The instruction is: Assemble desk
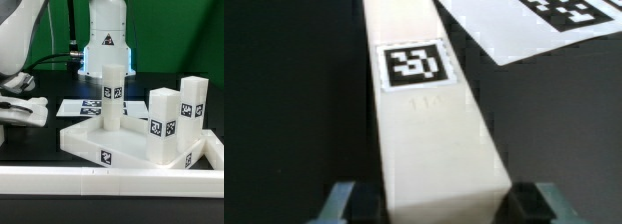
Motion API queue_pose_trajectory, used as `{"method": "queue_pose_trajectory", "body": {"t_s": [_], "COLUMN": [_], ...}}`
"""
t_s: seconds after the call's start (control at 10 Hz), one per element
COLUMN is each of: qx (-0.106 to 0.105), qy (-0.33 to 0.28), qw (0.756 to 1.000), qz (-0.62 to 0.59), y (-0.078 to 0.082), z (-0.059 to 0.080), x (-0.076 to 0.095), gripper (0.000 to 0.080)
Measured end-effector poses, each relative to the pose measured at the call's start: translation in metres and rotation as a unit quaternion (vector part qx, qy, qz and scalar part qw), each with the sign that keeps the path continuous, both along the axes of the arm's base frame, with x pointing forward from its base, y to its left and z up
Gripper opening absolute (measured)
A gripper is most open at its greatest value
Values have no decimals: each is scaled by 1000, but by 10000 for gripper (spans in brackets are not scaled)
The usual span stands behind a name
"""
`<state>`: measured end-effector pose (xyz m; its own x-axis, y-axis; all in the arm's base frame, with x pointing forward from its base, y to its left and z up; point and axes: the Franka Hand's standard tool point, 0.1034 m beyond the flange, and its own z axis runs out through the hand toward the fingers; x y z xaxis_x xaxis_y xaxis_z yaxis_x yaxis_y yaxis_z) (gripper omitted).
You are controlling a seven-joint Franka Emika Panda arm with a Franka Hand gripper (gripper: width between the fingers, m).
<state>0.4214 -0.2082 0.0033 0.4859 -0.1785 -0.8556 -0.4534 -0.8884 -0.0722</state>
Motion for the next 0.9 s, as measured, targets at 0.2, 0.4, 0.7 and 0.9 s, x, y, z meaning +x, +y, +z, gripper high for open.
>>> {"method": "queue_pose_trajectory", "body": {"t_s": [0.2,0.4,0.7,0.9], "qx": [0,0,-20,-35], "qy": [0,-6,3,-6], "qw": [1000,1000,1000,999], "qz": [-2,-2,-17,-21], "y": [-2,-2,4,6], "z": [0,8,42,53], "x": [-1,4,20,32], "gripper": [292,292,294,294]}}
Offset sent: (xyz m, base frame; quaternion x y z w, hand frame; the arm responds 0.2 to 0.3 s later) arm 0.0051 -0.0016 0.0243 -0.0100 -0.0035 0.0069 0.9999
